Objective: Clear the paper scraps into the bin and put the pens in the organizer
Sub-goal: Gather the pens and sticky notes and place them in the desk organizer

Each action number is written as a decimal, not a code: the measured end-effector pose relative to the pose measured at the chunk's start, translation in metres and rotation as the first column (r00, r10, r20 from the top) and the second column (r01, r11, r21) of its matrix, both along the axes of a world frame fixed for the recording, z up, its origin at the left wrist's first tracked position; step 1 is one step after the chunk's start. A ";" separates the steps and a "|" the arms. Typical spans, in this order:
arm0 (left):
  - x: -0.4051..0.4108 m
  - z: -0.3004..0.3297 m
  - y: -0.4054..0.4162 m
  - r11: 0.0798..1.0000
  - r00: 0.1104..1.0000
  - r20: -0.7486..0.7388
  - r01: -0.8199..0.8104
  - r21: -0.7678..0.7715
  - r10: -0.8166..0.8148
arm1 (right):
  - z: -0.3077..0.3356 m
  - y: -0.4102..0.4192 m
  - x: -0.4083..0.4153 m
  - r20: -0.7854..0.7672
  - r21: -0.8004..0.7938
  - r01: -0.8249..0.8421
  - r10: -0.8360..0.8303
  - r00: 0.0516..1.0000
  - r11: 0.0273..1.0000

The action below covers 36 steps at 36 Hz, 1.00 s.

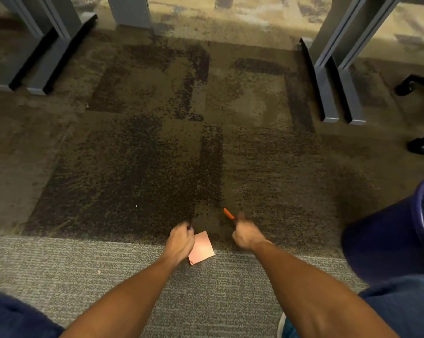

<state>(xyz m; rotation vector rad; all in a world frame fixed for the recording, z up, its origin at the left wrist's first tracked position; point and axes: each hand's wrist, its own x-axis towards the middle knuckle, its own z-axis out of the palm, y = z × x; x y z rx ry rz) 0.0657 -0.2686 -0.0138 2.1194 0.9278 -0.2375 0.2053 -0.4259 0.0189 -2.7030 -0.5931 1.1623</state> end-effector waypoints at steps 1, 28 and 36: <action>0.001 0.002 0.000 0.998 0.998 -0.016 -0.064 -0.002 0.064 | 0.001 0.003 0.000 0.011 0.004 -0.022 0.022 1.000 1.000; -0.006 -0.004 -0.015 0.944 0.914 -0.320 0.303 0.129 -0.249 | -0.015 0.016 -0.012 -0.022 0.059 0.017 -0.016 1.000 0.998; 0.012 0.017 0.001 0.998 0.983 -0.182 0.016 -0.065 -0.028 | -0.001 0.027 -0.007 -0.067 0.125 0.249 -0.242 0.968 0.961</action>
